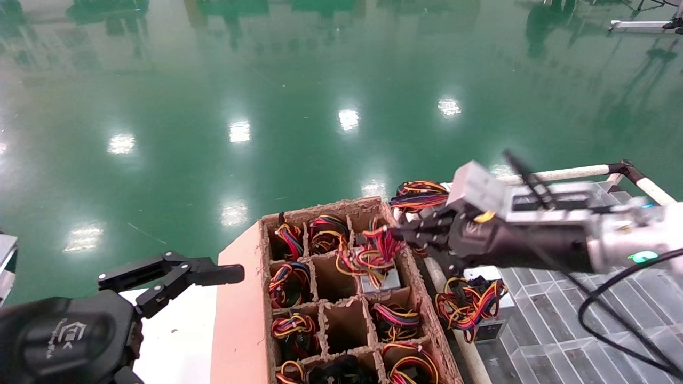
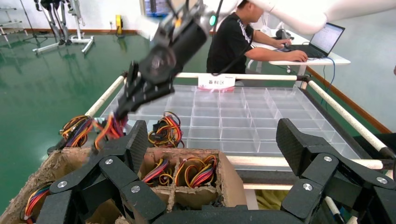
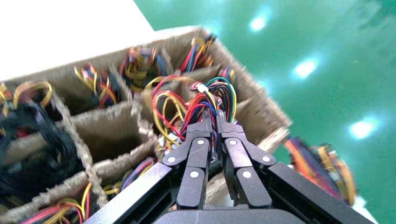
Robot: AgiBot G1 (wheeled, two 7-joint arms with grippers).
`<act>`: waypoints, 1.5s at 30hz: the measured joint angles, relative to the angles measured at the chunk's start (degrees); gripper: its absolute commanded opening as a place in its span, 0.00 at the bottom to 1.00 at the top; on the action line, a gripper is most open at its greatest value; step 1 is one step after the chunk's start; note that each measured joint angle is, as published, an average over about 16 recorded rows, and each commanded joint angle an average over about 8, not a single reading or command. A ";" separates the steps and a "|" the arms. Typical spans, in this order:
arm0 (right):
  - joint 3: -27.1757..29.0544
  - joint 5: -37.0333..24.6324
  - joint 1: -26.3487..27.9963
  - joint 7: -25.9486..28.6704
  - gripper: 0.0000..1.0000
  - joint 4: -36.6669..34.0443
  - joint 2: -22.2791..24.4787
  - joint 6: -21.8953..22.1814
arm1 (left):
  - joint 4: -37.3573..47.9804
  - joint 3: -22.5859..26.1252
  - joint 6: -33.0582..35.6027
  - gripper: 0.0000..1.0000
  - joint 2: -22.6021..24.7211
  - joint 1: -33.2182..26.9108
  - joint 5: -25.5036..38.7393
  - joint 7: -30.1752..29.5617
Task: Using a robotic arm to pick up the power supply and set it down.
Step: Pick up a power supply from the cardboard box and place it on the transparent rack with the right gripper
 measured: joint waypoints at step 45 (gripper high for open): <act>14.43 22.55 -3.58 -2.23 0.00 2.83 40.84 -17.20 | 0.00 0.02 -0.01 1.00 -0.01 -0.01 -0.02 0.01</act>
